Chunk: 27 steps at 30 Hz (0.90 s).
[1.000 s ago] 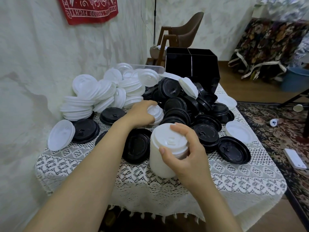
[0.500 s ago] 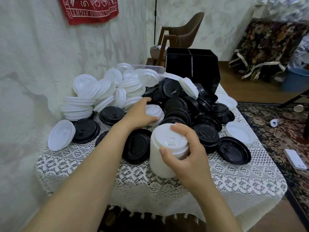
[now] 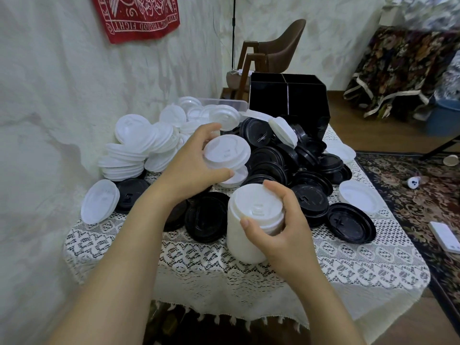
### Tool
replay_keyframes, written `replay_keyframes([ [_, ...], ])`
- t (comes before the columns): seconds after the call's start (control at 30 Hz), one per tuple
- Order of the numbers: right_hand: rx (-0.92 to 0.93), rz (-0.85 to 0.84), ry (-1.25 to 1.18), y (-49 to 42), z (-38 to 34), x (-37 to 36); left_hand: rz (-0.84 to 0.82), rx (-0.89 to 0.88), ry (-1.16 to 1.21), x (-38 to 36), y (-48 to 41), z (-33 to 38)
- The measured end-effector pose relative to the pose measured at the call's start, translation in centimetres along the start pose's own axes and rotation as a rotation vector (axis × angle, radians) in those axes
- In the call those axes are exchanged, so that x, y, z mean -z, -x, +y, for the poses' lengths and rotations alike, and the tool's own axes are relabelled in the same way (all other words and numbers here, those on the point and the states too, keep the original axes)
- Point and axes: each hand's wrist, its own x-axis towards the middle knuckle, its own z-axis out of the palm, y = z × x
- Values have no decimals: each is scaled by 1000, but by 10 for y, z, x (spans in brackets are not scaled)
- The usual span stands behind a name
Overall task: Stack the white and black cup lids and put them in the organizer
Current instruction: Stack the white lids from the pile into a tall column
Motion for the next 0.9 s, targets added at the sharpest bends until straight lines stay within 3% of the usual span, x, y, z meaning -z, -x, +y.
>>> replay_keyframes([
  [0.13, 4, -29, -11, 0, -3, 5, -67, -53, 353, 4, 40, 19],
  [0.2, 12, -58, -36, -1, -5, 6, -149, -83, 408, -1, 53, 22],
  [0.4, 47, -217, -198, -1, -3, 19, -216, -77, 228, -21, 57, 14],
  [0.5, 53, -182, -278, -1, -3, 23, -253, -79, 133, -28, 56, 13],
  [0.9, 198, -32, -32, -9, -1, 3, -337, 36, 113, -32, 61, 14],
])
